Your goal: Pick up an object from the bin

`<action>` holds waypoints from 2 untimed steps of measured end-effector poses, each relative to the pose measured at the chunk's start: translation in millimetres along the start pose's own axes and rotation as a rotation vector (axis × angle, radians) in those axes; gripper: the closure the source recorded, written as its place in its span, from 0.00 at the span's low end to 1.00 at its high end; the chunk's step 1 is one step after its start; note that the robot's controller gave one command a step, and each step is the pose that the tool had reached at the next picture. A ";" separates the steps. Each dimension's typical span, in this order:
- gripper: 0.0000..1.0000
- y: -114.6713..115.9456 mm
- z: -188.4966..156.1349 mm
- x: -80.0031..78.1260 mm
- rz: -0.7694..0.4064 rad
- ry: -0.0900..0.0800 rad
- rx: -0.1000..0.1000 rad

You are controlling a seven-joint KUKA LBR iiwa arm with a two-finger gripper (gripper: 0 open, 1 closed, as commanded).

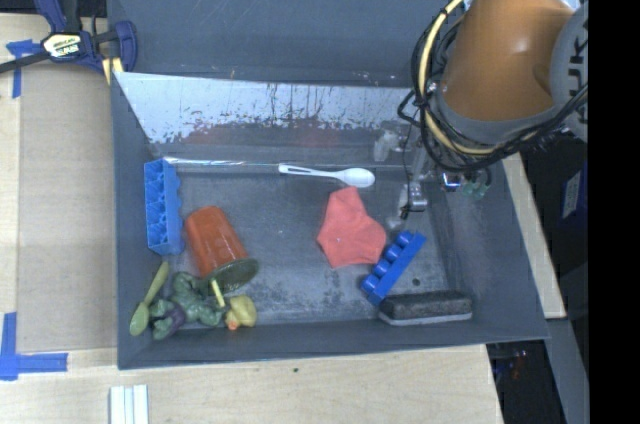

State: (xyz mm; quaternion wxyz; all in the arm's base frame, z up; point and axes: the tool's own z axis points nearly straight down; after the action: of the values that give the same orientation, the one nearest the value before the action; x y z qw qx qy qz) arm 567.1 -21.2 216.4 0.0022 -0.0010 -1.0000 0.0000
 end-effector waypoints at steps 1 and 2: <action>0.00 0.0 -4.0 -0.6 0.000 -0.006 0.000; 0.00 10.7 -40.5 -20.4 -0.212 -0.001 0.001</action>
Offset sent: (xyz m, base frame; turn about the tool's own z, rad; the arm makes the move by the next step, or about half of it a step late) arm 0.0446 0.0237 0.0848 -0.4482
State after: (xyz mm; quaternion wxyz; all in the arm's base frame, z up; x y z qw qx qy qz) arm 587.7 -10.6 256.8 0.0015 0.1051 -0.9945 0.0002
